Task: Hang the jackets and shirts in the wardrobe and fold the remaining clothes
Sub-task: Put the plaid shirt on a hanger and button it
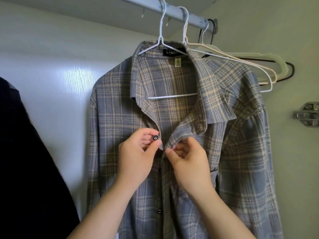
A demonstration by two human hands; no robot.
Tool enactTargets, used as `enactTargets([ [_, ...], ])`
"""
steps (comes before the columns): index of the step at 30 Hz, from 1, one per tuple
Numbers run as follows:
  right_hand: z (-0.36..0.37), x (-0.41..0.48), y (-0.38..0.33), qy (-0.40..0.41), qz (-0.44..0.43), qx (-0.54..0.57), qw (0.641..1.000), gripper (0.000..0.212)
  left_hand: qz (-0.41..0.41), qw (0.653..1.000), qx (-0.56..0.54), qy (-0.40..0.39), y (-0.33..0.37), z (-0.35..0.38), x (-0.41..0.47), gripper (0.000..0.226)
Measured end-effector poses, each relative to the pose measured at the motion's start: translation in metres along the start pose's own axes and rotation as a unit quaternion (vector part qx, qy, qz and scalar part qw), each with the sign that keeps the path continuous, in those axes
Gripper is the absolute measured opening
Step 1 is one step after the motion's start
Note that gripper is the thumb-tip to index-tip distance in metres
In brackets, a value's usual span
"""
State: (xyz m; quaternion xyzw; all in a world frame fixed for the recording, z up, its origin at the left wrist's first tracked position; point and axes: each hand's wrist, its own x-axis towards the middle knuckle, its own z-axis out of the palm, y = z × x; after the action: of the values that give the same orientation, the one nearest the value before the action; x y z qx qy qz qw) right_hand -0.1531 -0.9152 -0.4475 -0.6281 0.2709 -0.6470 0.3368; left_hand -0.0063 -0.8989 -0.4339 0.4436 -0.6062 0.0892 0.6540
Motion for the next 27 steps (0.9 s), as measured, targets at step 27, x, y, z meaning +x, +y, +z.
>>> enactTargets([
  [27, -0.026, 0.008, -0.021, -0.025, -0.072, 0.071, 0.995, 0.019, -0.064, 0.979, -0.191, -0.029, 0.019, 0.014, 0.001, 0.022],
])
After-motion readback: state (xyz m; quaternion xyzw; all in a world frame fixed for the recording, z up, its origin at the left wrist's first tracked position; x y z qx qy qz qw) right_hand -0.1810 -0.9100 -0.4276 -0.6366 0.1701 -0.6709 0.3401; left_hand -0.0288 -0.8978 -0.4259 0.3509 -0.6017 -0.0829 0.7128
